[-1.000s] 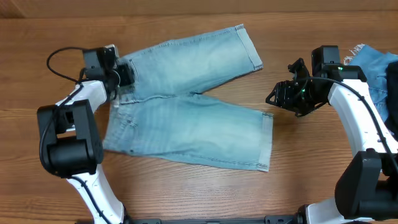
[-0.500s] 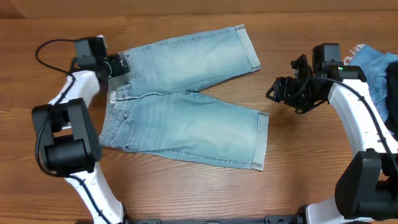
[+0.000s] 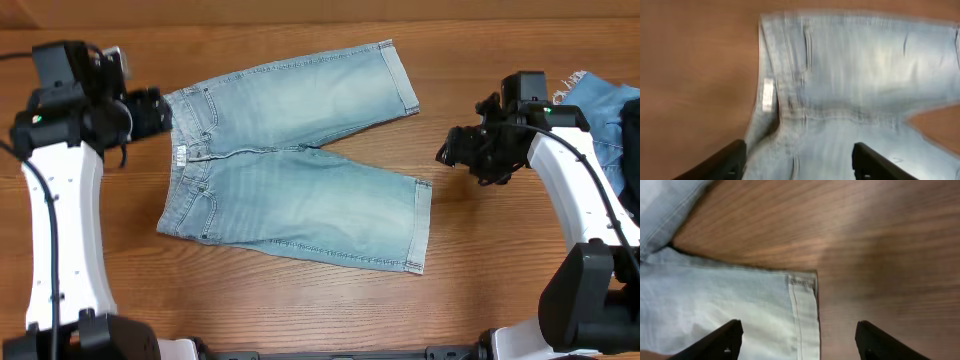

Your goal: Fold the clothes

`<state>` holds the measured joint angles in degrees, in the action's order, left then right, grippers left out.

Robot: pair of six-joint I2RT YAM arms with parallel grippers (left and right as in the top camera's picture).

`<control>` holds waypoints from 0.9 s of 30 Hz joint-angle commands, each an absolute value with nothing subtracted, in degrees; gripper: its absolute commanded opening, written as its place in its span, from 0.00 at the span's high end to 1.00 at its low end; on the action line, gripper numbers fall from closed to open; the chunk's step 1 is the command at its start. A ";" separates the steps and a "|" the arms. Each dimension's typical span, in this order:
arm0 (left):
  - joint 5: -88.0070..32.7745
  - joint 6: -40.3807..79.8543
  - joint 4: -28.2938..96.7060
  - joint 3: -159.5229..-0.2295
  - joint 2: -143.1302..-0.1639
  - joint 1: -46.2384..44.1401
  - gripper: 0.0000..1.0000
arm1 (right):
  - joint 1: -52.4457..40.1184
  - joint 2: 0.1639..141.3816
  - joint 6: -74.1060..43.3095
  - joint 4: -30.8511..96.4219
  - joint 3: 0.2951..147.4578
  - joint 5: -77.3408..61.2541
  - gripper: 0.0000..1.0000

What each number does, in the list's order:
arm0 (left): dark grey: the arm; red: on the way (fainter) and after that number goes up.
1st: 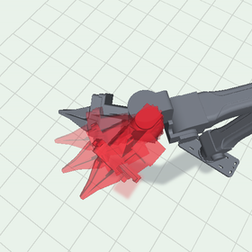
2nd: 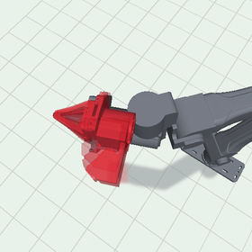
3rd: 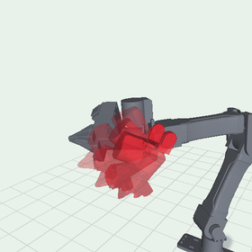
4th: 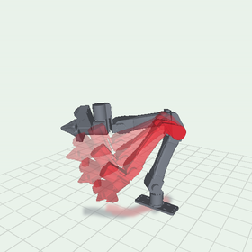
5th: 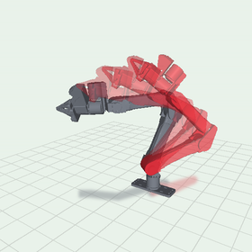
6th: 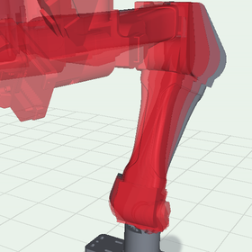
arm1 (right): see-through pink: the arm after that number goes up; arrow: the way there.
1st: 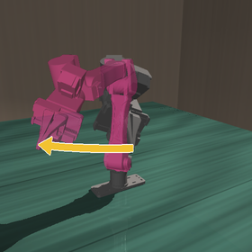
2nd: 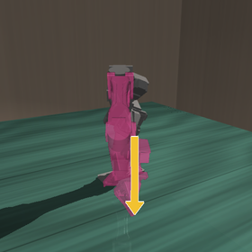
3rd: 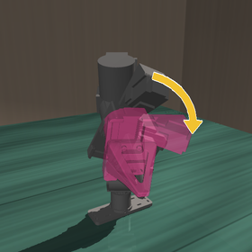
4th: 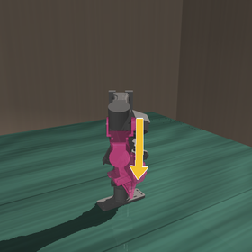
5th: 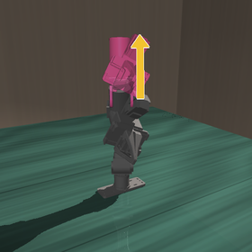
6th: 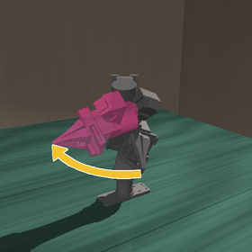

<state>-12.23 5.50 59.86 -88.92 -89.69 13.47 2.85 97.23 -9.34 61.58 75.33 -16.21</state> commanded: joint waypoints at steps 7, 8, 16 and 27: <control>-13.15 9.63 62.81 -74.52 -90.85 12.93 0.26 | 2.87 96.12 -10.55 72.62 76.58 -12.23 0.19; -13.13 10.92 61.95 -72.05 -90.85 13.04 0.26 | 2.85 96.12 -11.05 74.19 76.58 -12.25 0.18; -10.98 12.49 59.11 -64.23 -90.83 13.28 0.27 | 2.85 96.12 -11.77 76.66 71.61 -17.65 0.14; -10.15 9.04 56.82 -64.12 -89.06 13.26 0.26 | 2.63 96.12 -6.96 57.32 47.44 -35.18 0.19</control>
<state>-10.44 11.42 57.17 -64.23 -90.74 13.13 2.85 96.68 -7.92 60.47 50.70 -29.61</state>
